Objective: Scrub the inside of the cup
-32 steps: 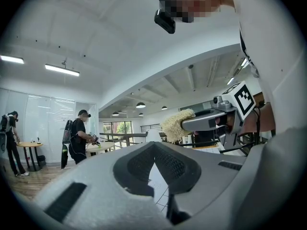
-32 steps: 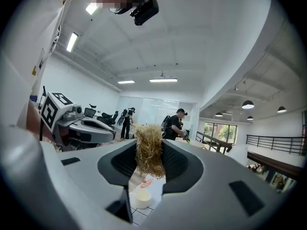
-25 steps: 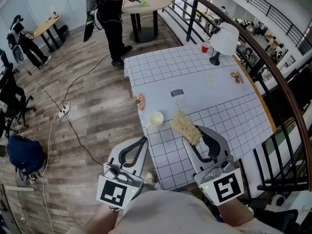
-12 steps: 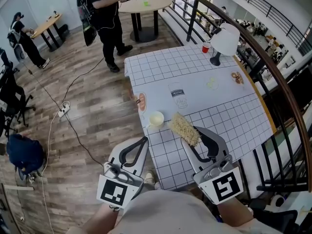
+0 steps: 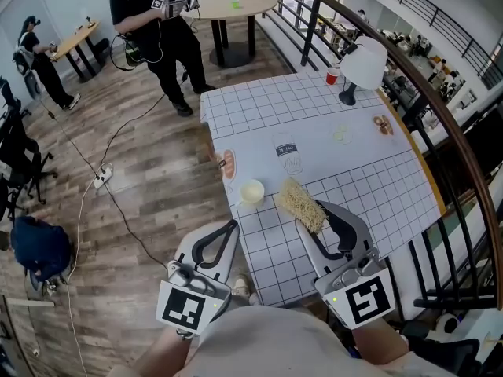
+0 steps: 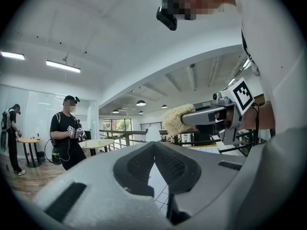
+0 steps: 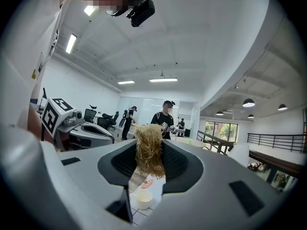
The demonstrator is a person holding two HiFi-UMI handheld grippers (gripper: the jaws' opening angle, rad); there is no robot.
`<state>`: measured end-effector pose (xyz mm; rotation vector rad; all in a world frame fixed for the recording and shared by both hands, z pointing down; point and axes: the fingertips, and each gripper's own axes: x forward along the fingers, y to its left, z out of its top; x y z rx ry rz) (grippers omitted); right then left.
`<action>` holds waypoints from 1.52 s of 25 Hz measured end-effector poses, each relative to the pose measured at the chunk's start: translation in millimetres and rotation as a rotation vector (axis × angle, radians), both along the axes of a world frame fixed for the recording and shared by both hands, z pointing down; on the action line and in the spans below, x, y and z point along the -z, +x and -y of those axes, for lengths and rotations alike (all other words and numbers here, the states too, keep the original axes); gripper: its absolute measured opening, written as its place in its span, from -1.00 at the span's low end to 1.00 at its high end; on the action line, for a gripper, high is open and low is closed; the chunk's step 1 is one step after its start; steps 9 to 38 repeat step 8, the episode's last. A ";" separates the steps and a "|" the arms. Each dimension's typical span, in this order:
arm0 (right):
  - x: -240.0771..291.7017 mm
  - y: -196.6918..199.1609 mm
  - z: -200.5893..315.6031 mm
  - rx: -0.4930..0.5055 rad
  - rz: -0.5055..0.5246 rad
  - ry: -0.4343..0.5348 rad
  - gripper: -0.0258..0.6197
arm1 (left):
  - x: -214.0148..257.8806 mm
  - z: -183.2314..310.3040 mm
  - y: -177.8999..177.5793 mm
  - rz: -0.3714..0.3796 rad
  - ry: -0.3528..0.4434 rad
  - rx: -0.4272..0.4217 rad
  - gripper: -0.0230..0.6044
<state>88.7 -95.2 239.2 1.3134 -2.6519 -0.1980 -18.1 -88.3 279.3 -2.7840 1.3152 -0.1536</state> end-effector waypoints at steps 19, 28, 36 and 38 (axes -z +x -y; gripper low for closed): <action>1.1 5.7 7.7 -0.017 0.003 -0.010 -0.52 | -2.1 4.4 -0.2 0.003 -0.018 0.009 -0.88; 1.1 5.7 7.7 -0.017 0.003 -0.010 -0.52 | -2.1 4.4 -0.2 0.003 -0.018 0.009 -0.88; 1.1 5.7 7.7 -0.017 0.003 -0.010 -0.52 | -2.1 4.4 -0.2 0.003 -0.018 0.009 -0.88; 1.1 5.7 7.7 -0.017 0.003 -0.010 -0.52 | -2.1 4.4 -0.2 0.003 -0.018 0.009 -0.88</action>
